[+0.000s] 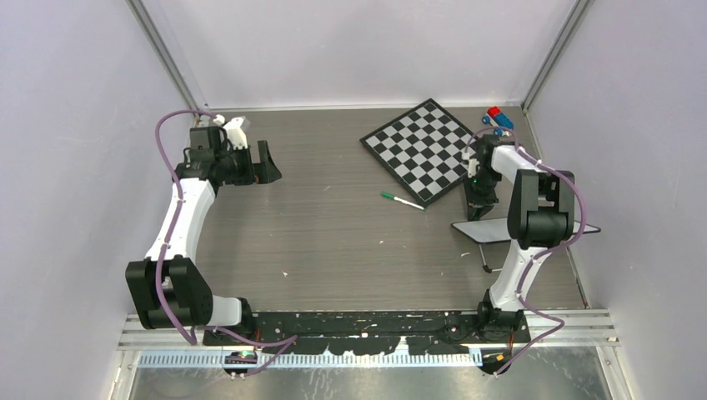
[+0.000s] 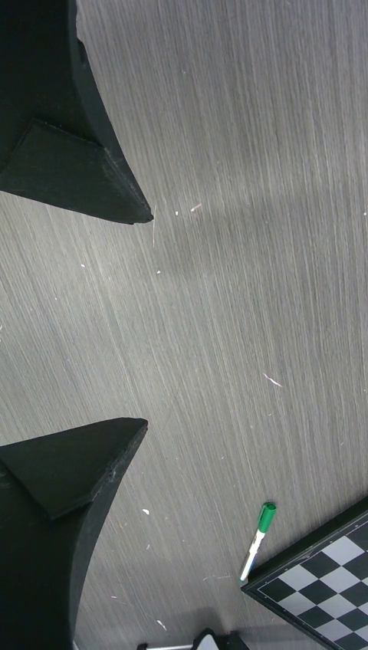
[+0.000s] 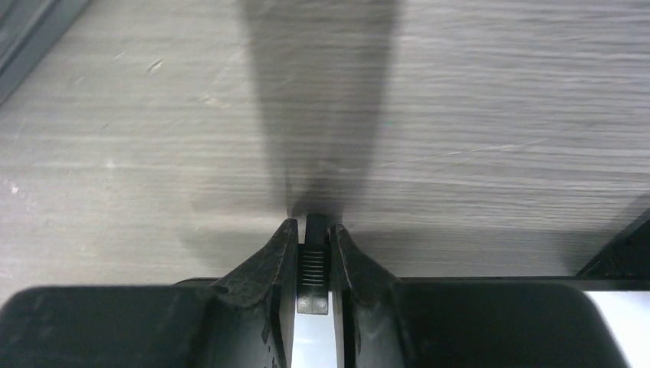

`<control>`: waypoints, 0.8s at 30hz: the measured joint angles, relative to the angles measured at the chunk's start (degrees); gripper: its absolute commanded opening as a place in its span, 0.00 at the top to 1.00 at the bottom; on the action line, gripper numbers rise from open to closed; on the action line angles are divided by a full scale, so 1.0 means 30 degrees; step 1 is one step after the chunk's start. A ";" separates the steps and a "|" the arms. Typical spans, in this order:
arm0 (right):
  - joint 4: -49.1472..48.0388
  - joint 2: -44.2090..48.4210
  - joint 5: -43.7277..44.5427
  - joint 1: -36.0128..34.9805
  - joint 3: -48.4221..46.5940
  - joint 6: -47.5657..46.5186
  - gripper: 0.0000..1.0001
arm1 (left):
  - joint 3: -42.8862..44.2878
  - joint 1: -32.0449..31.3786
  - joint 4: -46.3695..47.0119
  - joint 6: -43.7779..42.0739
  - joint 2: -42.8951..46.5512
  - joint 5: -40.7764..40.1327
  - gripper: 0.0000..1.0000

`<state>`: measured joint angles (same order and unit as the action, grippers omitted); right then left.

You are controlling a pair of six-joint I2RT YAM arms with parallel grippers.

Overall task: Write a sentence on the whiteboard
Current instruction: Move the whiteboard stand to the center of the board.

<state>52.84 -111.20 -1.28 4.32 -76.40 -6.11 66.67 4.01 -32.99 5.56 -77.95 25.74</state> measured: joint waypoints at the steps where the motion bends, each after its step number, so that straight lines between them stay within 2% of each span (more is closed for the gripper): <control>1: 0.0036 0.0124 -0.0095 -0.0226 0.0182 -0.0109 1.00 | 0.0000 0.0000 0.0000 0.0007 0.0000 0.0000 0.00; 10: 0.0342 0.1880 -0.0350 -0.3898 0.1443 -0.0860 1.00 | -0.0007 0.0000 0.0000 0.0073 0.0000 -0.0022 0.00; 24: 0.0568 0.1902 0.0962 -1.2495 0.1399 -0.0758 1.00 | 0.0080 0.0495 -0.0175 0.0423 -0.0007 -0.0372 0.00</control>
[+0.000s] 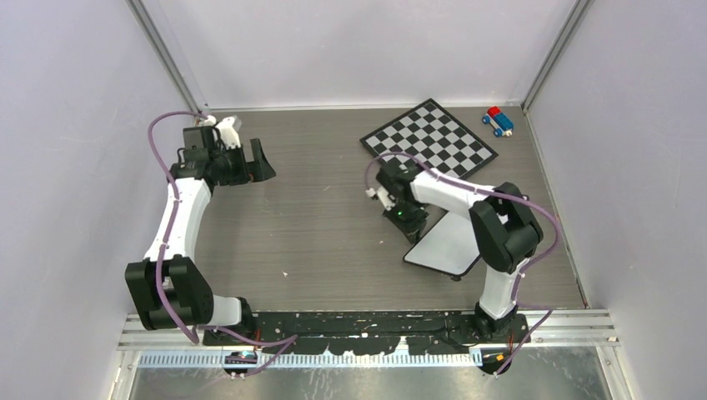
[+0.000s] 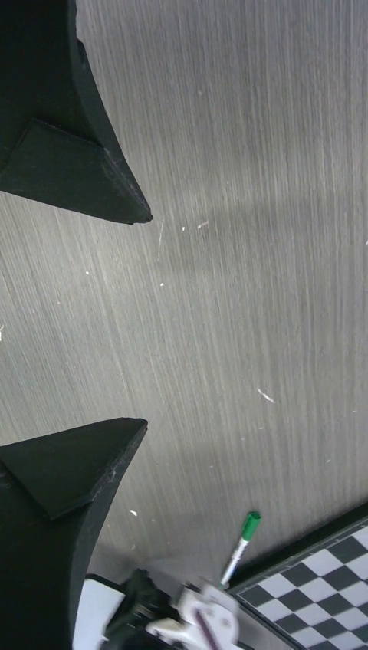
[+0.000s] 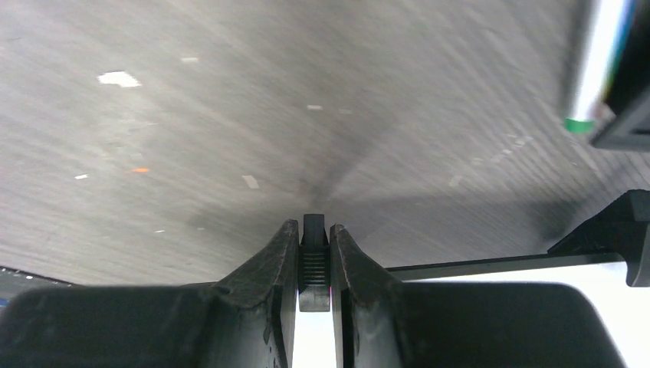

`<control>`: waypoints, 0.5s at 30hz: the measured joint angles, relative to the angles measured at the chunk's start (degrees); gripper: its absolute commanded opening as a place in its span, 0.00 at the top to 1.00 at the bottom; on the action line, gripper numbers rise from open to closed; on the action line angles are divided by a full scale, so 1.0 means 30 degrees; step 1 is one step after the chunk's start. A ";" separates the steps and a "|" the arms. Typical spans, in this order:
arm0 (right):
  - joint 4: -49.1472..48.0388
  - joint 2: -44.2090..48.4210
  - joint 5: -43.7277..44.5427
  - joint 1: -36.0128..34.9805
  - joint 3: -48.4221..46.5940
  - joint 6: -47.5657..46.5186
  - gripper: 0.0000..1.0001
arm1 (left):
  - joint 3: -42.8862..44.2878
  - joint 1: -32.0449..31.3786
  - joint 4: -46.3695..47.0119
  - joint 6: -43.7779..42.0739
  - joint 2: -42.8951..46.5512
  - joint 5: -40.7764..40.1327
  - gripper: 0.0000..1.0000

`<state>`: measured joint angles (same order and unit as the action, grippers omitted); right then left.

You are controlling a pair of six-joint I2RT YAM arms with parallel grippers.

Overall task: Write a sentence on the whiteboard
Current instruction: Move the whiteboard stand to the center of the board.

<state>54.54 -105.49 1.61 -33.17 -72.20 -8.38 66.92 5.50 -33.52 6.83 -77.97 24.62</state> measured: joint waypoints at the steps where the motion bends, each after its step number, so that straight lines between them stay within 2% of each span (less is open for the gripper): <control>1: 0.0080 0.0000 0.0080 -0.0699 -0.0051 0.0044 1.00 | 0.0051 0.0204 -0.0058 0.0095 0.0000 0.0051 0.00; 9: 0.0583 -0.0488 0.0605 -0.4714 -0.1093 0.0277 1.00 | 0.0437 0.2412 -0.0131 0.0896 -0.0051 0.0947 0.00; 15: 0.1384 -0.2572 0.1246 -0.6885 -0.2994 0.0087 1.00 | 0.0590 0.3366 -0.0226 0.1457 -0.0102 0.1639 0.00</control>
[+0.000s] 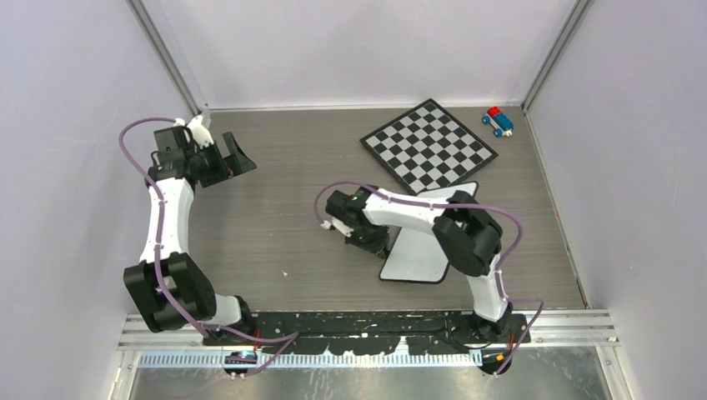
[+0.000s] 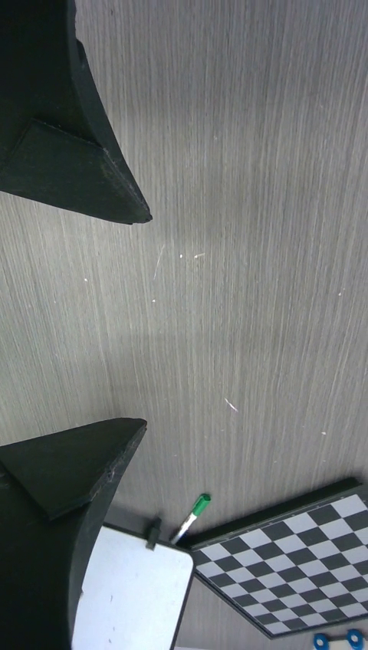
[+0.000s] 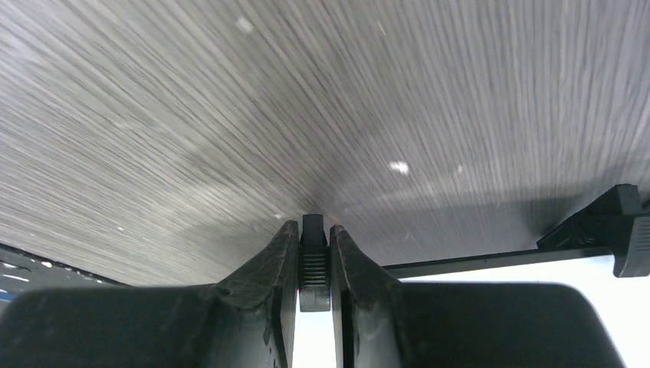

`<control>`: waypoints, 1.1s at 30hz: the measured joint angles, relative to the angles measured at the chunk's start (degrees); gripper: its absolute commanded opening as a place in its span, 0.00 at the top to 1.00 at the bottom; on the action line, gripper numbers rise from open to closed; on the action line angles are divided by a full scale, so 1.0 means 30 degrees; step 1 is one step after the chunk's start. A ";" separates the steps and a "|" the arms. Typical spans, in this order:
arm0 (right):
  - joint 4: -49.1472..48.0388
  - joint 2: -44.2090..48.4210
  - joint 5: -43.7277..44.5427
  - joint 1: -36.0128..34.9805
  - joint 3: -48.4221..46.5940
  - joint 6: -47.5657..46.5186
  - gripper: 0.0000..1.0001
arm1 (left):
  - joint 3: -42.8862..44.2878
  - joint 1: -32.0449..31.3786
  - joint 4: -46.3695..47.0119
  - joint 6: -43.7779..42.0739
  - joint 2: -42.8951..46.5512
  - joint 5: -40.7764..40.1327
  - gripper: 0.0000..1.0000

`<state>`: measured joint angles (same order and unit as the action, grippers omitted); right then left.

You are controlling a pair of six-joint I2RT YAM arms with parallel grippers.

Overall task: Write a sentence on the whiteboard
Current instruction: Move the whiteboard stand to the center of the board.

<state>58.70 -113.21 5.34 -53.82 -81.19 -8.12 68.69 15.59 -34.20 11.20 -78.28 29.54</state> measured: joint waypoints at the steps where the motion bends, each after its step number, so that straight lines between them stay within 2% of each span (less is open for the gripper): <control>1: 0.0160 -0.0437 0.0102 -0.0357 -0.0539 -0.0117 1.00 | 0.0044 0.0153 -0.0007 0.0080 -0.0022 0.0044 0.00; 8: 0.0386 -0.2674 0.1100 -0.2244 -0.3592 -0.2448 1.00 | 0.0466 0.1472 0.0007 0.0503 -0.0459 0.0335 0.00; 14: 0.0393 -0.3140 0.1982 -0.3016 -0.3825 -0.6047 0.97 | 0.0627 0.2222 -0.0131 0.0721 -0.1574 0.0459 0.00; 16: 0.0095 -0.3053 0.2346 -0.3169 -0.3468 -0.7162 0.85 | 0.0750 0.2244 -0.0160 0.0772 -0.1960 0.0474 0.00; 17: -0.0073 -0.3002 0.2579 -0.3264 -0.3184 -0.7672 0.73 | 0.0838 0.2259 -0.0160 0.0787 -0.2142 0.0503 0.00; 19: -0.0226 -0.2725 0.3104 -0.3439 -0.2565 -0.8655 0.39 | 0.0933 0.2259 -0.0131 0.0787 -0.2390 0.0583 0.00; 21: -0.0415 -0.2433 0.3723 -0.3548 -0.2091 -0.9114 0.25 | 0.0962 0.2259 -0.0102 0.0765 -0.2565 0.0612 0.00; 28: -0.0634 -0.0364 0.4153 -0.3665 -0.1785 -0.9333 0.20 | 0.1341 0.1719 -0.0168 -0.0437 -0.3024 0.0561 0.00; 33: -0.0656 0.1989 0.3519 -0.3417 -0.2382 -0.8349 0.15 | 0.2353 -0.0597 -0.0590 -0.3060 -0.3759 0.0452 0.00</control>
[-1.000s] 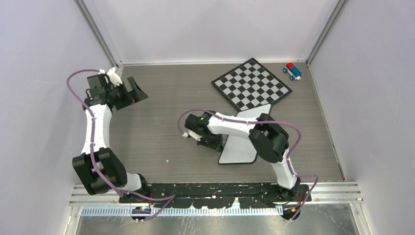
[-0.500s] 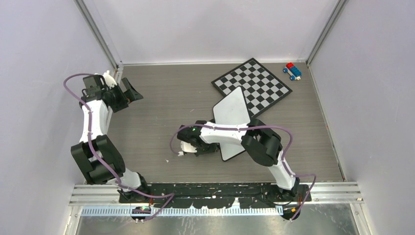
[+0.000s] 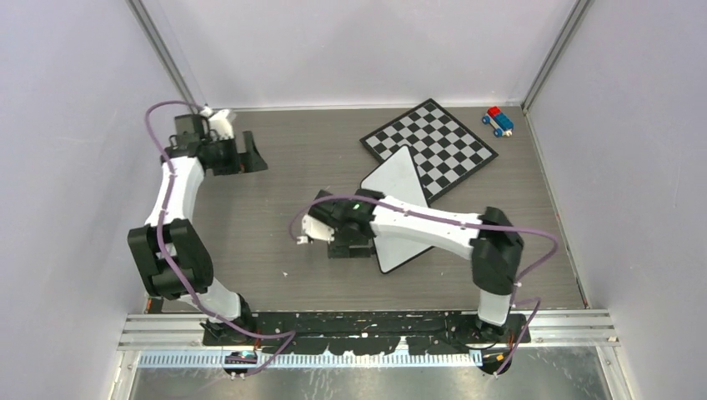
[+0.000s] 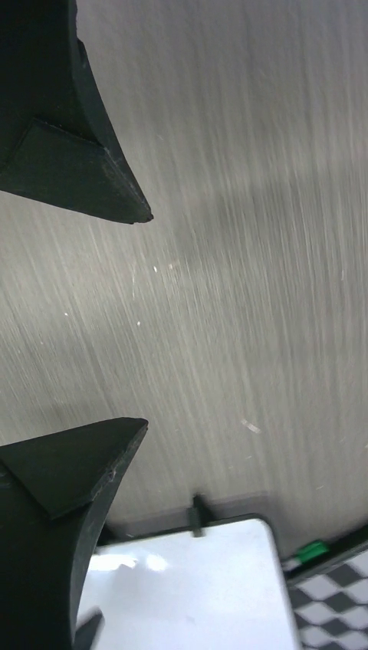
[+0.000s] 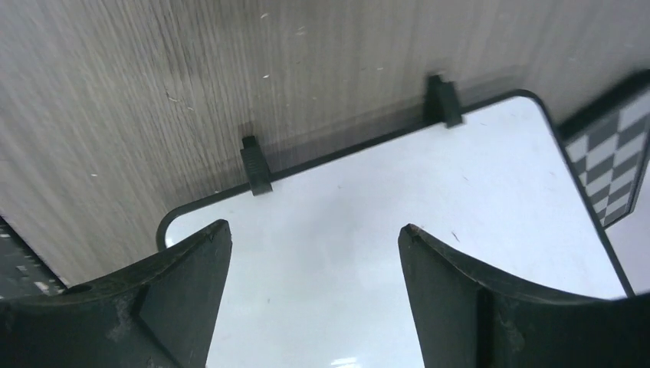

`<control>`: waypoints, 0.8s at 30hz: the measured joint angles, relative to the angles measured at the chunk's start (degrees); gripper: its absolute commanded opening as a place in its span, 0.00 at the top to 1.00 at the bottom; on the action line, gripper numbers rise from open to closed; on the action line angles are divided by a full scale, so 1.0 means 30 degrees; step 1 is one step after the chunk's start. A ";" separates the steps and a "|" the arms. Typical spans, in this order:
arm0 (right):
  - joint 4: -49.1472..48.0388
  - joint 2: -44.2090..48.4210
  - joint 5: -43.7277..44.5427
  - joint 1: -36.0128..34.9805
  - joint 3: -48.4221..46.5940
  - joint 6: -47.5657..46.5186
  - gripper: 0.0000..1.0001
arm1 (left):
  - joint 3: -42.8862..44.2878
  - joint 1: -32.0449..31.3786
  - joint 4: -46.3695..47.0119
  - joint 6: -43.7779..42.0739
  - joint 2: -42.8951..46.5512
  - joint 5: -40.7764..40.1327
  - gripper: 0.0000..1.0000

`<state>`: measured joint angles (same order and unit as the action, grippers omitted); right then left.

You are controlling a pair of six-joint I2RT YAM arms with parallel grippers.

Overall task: Write a sentence on the whiteboard
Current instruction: Move the whiteboard stand to the center of the board.

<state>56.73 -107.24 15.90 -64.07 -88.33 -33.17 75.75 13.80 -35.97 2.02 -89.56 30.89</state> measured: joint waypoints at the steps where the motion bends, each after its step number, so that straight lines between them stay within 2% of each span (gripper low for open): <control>1: -0.0022 0.0568 -0.0313 0.0109 -0.0189 0.0270 0.14 | 0.0080 -0.0590 -0.0022 -0.0590 -0.0131 0.0044 0.01; 7: -0.0765 0.5340 -0.3126 0.2470 -0.1005 0.2608 0.11 | 0.0233 -0.4976 -0.0503 -0.4634 -0.1800 0.0182 0.24; 10: -0.1158 0.8007 -0.5187 0.4554 -0.0976 0.4269 0.11 | 0.0729 -0.6819 -0.0852 -0.6273 -0.3264 0.0721 0.31; 11: -0.1326 0.8874 -0.5829 0.6258 -0.0918 0.4874 0.11 | 0.0903 -0.7402 -0.0911 -0.6768 -0.3723 0.0867 0.32; 15: -0.1960 1.1511 -0.7242 1.0331 -0.0437 0.6878 0.11 | 0.1443 -0.9551 -0.1042 -0.8466 -0.4779 0.0525 0.36; 19: -0.2193 1.3136 -0.8291 1.2794 0.0532 0.8386 0.11 | 0.2025 -1.2043 -0.1020 -1.0061 -0.5428 0.0204 0.38; 24: -0.2244 1.3668 -0.9347 1.5562 0.1894 0.9785 0.11 | 0.2382 -1.4404 -0.0605 -1.1562 -0.6397 0.0044 0.40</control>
<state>50.00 -66.24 -12.14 -17.39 -82.65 -3.81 82.89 -29.41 -37.78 -32.67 -108.75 31.03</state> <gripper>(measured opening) 0.890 0.616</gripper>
